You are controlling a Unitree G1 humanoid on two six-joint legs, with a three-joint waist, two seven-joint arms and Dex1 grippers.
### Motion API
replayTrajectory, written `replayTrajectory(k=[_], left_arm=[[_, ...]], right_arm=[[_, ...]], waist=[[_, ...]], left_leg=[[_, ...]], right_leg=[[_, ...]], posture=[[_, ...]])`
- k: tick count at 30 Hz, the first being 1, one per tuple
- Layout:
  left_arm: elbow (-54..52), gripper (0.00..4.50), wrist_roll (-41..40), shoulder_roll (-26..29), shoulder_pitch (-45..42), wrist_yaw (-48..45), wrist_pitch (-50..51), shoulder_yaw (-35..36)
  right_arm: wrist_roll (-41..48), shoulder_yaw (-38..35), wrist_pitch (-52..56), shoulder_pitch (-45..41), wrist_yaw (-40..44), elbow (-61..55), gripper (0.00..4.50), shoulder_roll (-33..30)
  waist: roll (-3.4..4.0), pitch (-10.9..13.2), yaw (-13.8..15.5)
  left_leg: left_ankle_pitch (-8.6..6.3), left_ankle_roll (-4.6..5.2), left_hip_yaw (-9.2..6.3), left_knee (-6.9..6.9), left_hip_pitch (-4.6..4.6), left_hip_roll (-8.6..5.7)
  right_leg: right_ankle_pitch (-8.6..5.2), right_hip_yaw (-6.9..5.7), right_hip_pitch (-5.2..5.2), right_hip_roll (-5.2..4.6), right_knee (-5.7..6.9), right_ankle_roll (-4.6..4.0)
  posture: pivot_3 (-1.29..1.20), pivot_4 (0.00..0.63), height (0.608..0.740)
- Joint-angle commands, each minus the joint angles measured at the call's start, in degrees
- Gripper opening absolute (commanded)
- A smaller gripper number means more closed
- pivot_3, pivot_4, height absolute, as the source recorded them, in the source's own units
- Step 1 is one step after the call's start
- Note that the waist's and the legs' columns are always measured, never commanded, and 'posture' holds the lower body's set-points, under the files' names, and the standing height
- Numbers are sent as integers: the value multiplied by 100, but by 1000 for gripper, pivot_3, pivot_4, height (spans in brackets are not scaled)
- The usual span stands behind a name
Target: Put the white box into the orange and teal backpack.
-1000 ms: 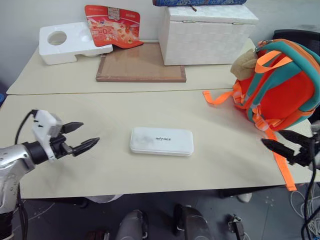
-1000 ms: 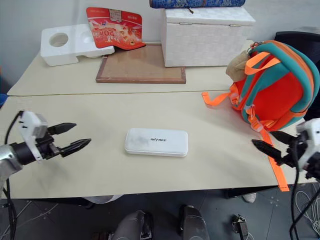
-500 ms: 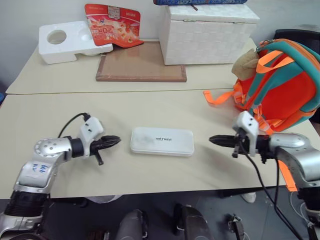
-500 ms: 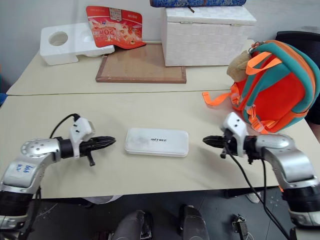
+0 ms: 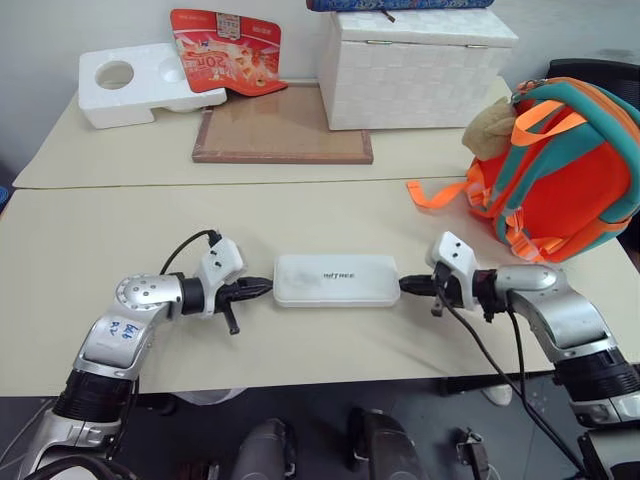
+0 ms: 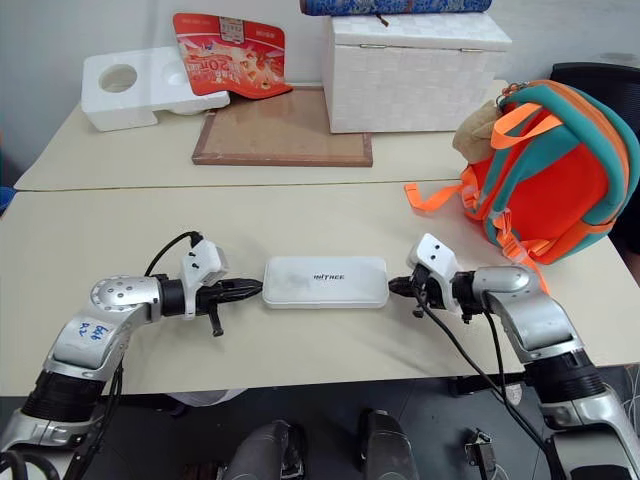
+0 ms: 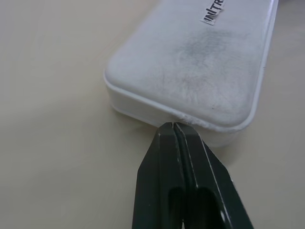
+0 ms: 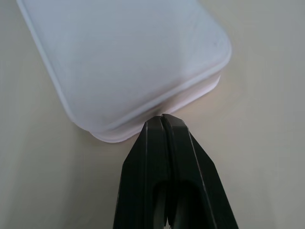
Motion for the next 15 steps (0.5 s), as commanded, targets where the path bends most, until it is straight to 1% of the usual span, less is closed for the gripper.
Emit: replayTrajectory(k=[1, 3, 4, 5, 9, 12, 14, 15], left_arm=[[-132, 27, -168, 57, 43, -45, 228, 153], [-41, 27, -402, 136, 53, -77, 792, 310], [16, 409, -537, 164, 37, -88, 1076, 407], [97, 595, -698, 180, -13, -81, 1408, 527], [195, 1815, -1386, 129, -293, 4, 2570, 1007], [305, 2760, -2019, 134, -634, 97, 4008, 1270], [640, 3302, -2225, -94, -1011, 451, 4947, 1526], [716, 3611, -2286, -138, -1127, 516, 5228, 1538]], right_arm=[[-66, -38, -162, -60, 33, -95, 0, 21], [-118, -50, -212, -39, 47, -80, 0, 1], [-142, -59, -239, -28, 54, -68, 0, -10], [-174, -59, -289, -19, 67, -51, 0, -27], [-235, -94, -402, 6, 104, 20, 0, -34], [-267, -107, -471, 27, 131, 63, 0, -26], [-278, -114, -508, 44, 152, 92, 0, -23], [-289, -111, -526, 38, 157, 114, 0, -17]], waist=[[0, 0, 0], [0, 0, 0], [0, 0, -3], [0, 0, -5], [0, 0, -6], [-1, 0, 7], [-1, 0, 13], [-1, 0, 12]], left_leg=[[0, 0, 0, 1, 0, 0], [0, 1, 0, 2, 0, 0], [0, 1, -1, 4, 0, 0], [0, 1, -1, 5, -1, 0], [0, 1, -2, 10, -2, 3], [0, 1, -9, 24, -7, 3], [0, 1, -16, 36, -8, 2], [-1, 2, -18, 44, -9, 1]], right_leg=[[0, 0, 1, 0, 0, 0], [0, 1, 1, 0, 1, 0], [0, 0, 1, 0, 1, 0], [0, 1, 1, 0, 1, 0], [0, -1, 1, 2, 3, 0], [0, 2, 6, 1, 8, 0], [0, 2, 14, 3, 9, 0], [0, 2, 14, 8, 9, 1]], posture=[[0, 150, 740], [0, 150, 740], [0, 150, 740], [0, 150, 740], [0, 150, 740], [0, 150, 740], [0, 150, 740], [0, 150, 740]])
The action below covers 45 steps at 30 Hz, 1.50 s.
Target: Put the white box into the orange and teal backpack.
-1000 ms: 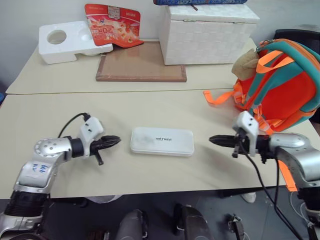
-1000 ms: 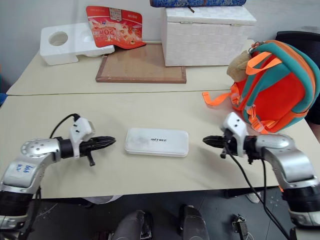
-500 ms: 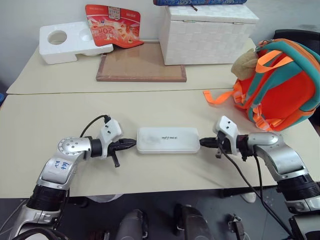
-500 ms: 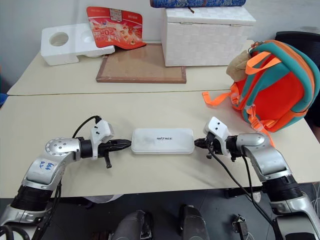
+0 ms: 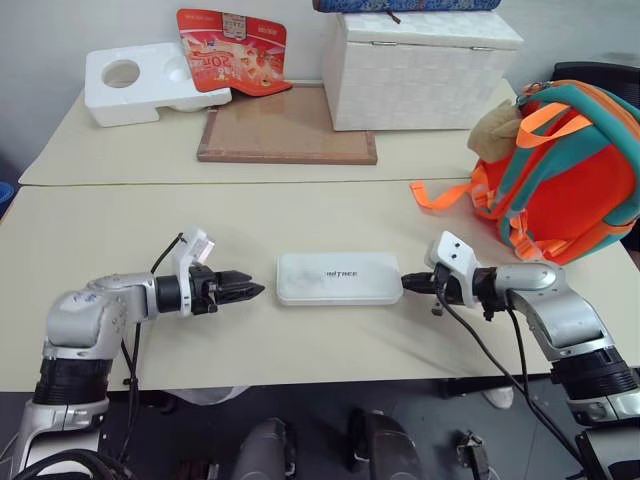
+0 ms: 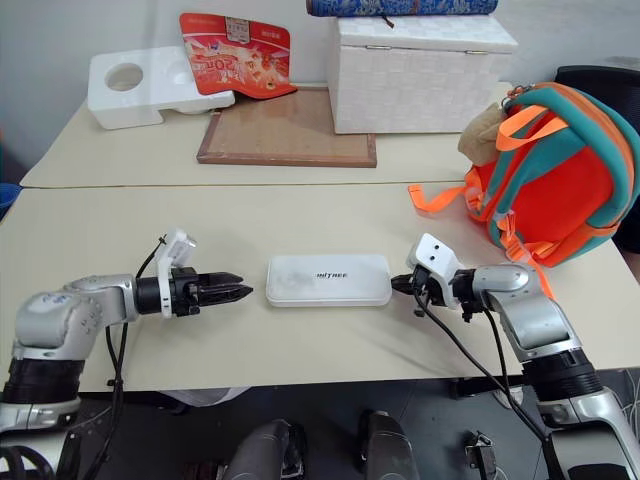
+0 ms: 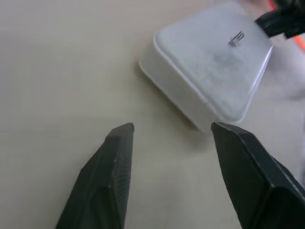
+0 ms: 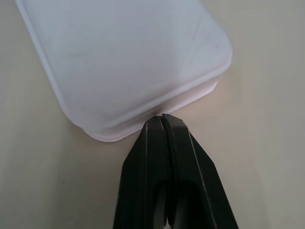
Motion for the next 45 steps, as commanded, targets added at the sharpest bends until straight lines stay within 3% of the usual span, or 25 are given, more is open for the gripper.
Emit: replayTrajectory(k=[1, 3, 9, 16, 21, 31, 37, 45], left_arm=[[229, 3937, -395, -143, -381, 316, 1168, 252], [345, 4482, -449, -244, -543, 443, 1551, 308], [671, 4482, -639, -708, -870, 758, 2348, 359], [1350, 4482, -387, -1284, -1434, 1068, 2204, 34], [1805, 4482, -382, -1394, -1798, 989, 2015, 31], [2052, 1508, -680, -1454, -2106, 847, 2160, 434], [1676, 1442, -1279, -1411, -2089, 863, 2366, 759], [1029, 1441, -2463, -1188, -1861, 1697, 2366, 1814]], right_arm=[[-2, -102, -133, 1, 51, -7, 0, -21], [-11, -105, -148, -5, 56, 13, 0, -12], [45, -97, -201, 14, 55, -1, 0, 98], [39, -103, -222, 45, 28, -48, 0, 214], [18, -98, -190, 77, -36, -102, 0, 247], [86, -212, -88, 329, -230, -417, 0, 241], [390, -831, 337, 775, -513, -1102, 0, 57], [1714, -3655, 2099, 1929, -1256, -2262, 2556, -286]], waist=[[0, 0, -10], [0, 0, -16], [-1, 0, -22], [-1, 0, 17], [-1, 0, 5], [-2, 0, -15], [-3, 0, -1], [-4, 1, 13]], left_leg=[[0, 0, 0, 1, 1, -1], [0, 0, 1, 2, 2, -2], [1, -3, 3, 4, 2, 1], [2, -6, 1, 13, 6, -6], [2, -5, 2, 14, 7, -8], [0, -11, 6, 13, 6, 0], [0, -12, 5, 12, 0, 0], [-2, -12, -3, 12, 1, 0]], right_leg=[[0, 0, 3, 0, 4, 0], [1, 3, 3, 0, 9, 2], [0, 6, 1, 4, 15, 1], [0, 9, 5, 2, 14, 1], [0, 12, 5, -8, 9, 1], [0, 10, 1, -2, 23, 1], [0, 13, -4, -2, 23, 1], [0, 14, 2, -11, 2, 1]], posture=[[0, 150, 740], [0, 150, 740], [0, 150, 740], [0, 150, 740], [0, 150, 740], [0, 150, 740], [0, 150, 740], [0, 150, 740]])
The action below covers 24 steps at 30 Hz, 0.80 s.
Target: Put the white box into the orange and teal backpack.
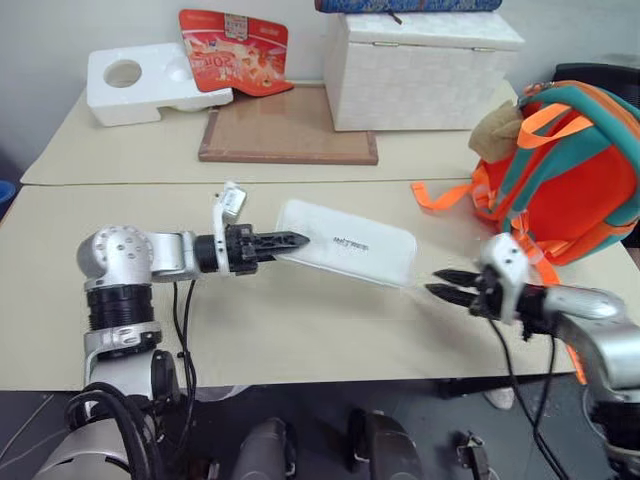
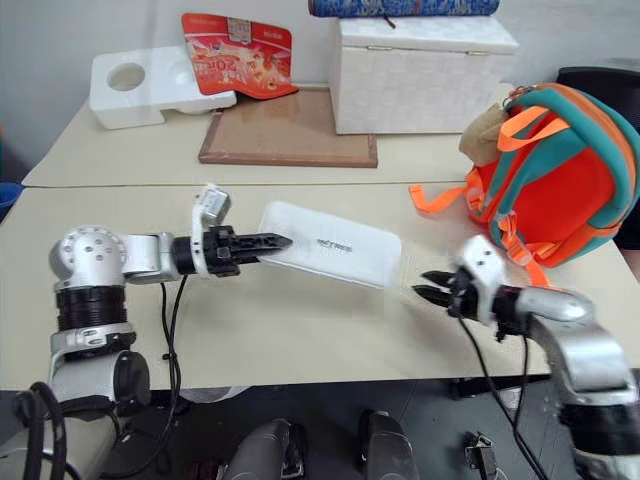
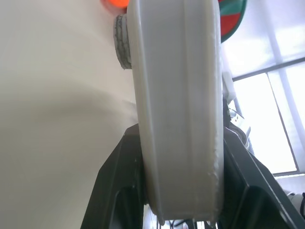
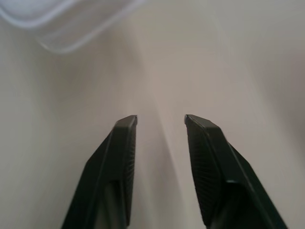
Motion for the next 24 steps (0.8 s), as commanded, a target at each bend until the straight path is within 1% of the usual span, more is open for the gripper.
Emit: replayTrajectory(k=[1, 3, 5, 6, 9, 13, 16, 21, 24], left_arm=[[-521, 1441, -761, 93, 65, 377, -2, 630], [-628, 1441, -1181, 170, 117, 619, -2, 786], [-718, 1441, -1579, 197, 135, 829, -2, 938], [-759, 1441, -1798, 251, 124, 873, -2, 1029], [-842, 1441, -2200, 368, 77, 1046, -2, 1148], [-991, 1441, -2405, 535, 15, 1187, -22, 1138], [-999, 1441, -2399, 623, -4, 1313, -99, 1116], [-1165, 1441, -2518, 719, 88, 1412, -194, 1090], [-1305, 1441, -2537, 762, 158, 1473, -341, 1076]], right_arm=[[610, -1430, 760, 33, -618, -317, 2883, 1], [780, -1806, 1039, -199, -1037, -230, 3550, 67], [880, -1889, 1183, -532, -1398, -64, 4196, 159], [827, -1787, 1144, -852, -1654, 198, 4466, 296], [592, -1464, 854, -1582, -2126, 901, 4466, 600], [565, -1112, 624, -2474, -2372, 1863, 4466, 953], [253, -813, 10, -3150, -2519, 2850, 4466, 1145], [-125, -559, -1131, -3959, -2531, 4291, 4466, 1305], [-215, -455, -1596, -4150, -2286, 4712, 3852, 1287]], waist=[[0, 1, -12], [0, 0, -29], [0, 0, -41], [-1, 0, -52], [-2, 0, -51], [1, 1, -49], [1, 2, -52], [1, 2, -61], [1, 2, -78]], left_leg=[[0, 0, 0, 0, 1, 1], [0, -1, 4, 0, 3, 0], [-2, -5, 6, -2, 8, 4], [-3, -7, 6, -2, 10, 7], [-3, -11, 7, -3, 12, 8], [-1, -9, 12, -8, 4, 3], [0, -8, 15, -8, -2, -1], [3, -2, 17, -8, -4, -5], [3, -3, 16, -10, -4, -5]], right_leg=[[0, 1, 0, 0, 0, 0], [0, 7, -3, 0, 0, 0], [-1, 9, -4, 2, 2, -2], [-2, 9, -3, 5, 2, -3], [-2, 10, -4, 7, 4, -4], [-3, 11, -14, 11, 13, -6], [-3, 11, -17, 13, 23, -5], [-1, 12, -18, 19, 23, -2], [-1, 11, -18, 19, 21, -2]], posture=[[0, 150, 740], [0, 150, 740], [0, 150, 740], [0, 150, 740], [0, 150, 740], [0, 150, 740], [0, 150, 740], [0, 150, 740], [0, 150, 740]])
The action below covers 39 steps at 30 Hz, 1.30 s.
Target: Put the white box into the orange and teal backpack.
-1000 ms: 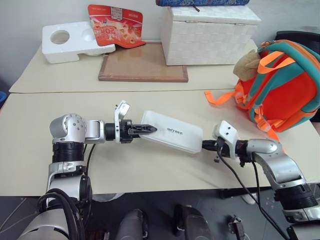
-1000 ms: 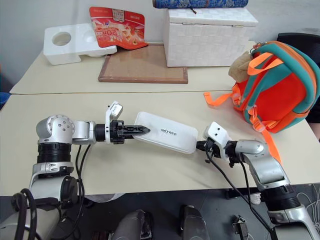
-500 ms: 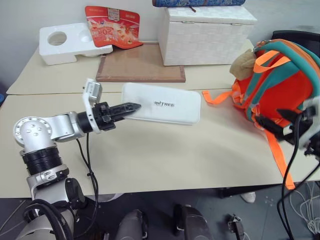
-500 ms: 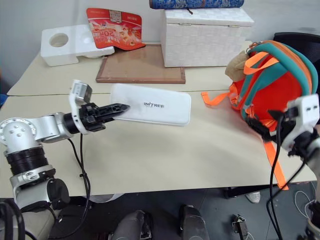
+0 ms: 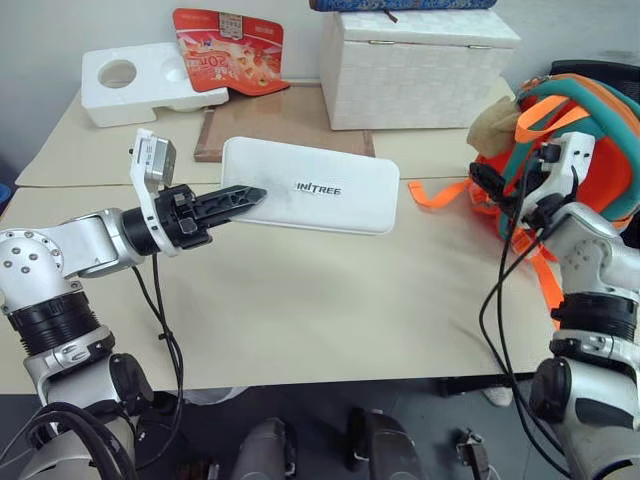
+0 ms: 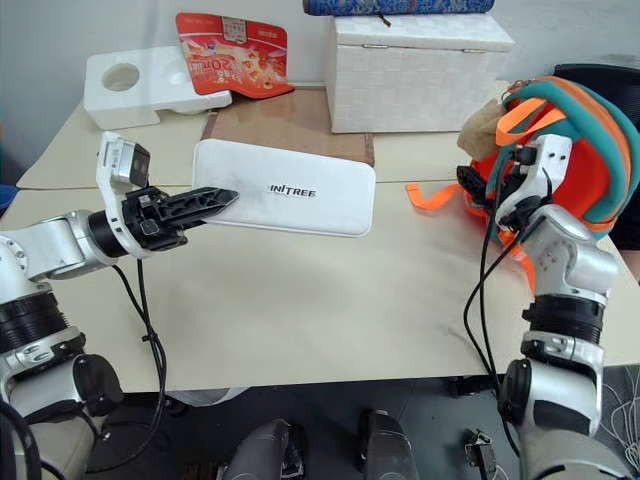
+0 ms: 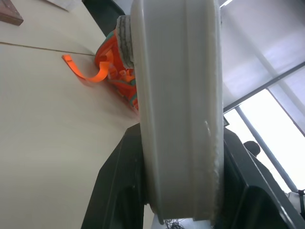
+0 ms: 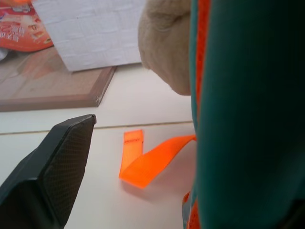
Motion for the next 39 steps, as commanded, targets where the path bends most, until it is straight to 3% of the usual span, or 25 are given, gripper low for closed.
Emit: replayTrajectory(k=[1, 6, 11, 17, 25, 33, 39], left_arm=[[-314, 1441, -248, 128, -14, 38, -309, 91], [-330, 1441, -143, 288, 2, -15, -617, 53], [-135, 1441, 29, 577, -101, -250, -1011, -11], [268, 1441, 529, 907, -344, -749, -1665, -251], [19, 1441, 1055, 1080, -404, -1959, -2556, -730], [-203, 1441, 1671, 696, -459, -2504, -3519, -1275], [-25, 1441, 2632, 457, -654, -3169, -4551, -2104]], right_arm=[[-71, 94, -557, -211, 318, 282, 3533, -84], [99, 353, -502, -112, 1211, -47, 1813, -259], [916, 721, 659, 314, 2697, -1510, 54, -747], [2240, 826, 2160, 1028, 4044, -3474, 54, -1827], [3848, 163, 3347, 1591, 4696, -4601, 54, -2850], [4342, -91, 3465, 2231, 5193, -4763, 54, -3406], [4295, -4, 3382, 2304, 5443, -4608, 54, -3595]], waist=[[0, 0, -22], [0, 0, -109], [3, 2, -125], [3, 2, -97], [-5, 7, -63], [-9, 9, 60], [-10, 9, 71]], left_leg=[[0, 0, 0, 0, 0, 1], [1, -2, 0, 0, 0, 3], [1, -11, 3, -17, 0, 10], [5, -16, 5, -28, 0, 9], [5, -14, 3, -41, -3, 7], [6, -5, 6, -37, -3, 0], [5, 0, 4, -24, -2, 1]], right_leg=[[0, 1, 0, -1, 0, 0], [0, 1, 0, -1, 1, 1], [-1, 4, -10, 4, -6, 1], [-2, 0, -15, 4, -8, -1], [-2, -5, -16, -3, -25, -1], [-1, -3, -18, -8, -37, -1], [-1, -4, -16, -11, -35, -1]], posture=[[0, 150, 740], [0, 150, 740], [0, 150, 740], [0, 150, 740], [0, 150, 740], [0, 150, 740], [0, 150, 740]])
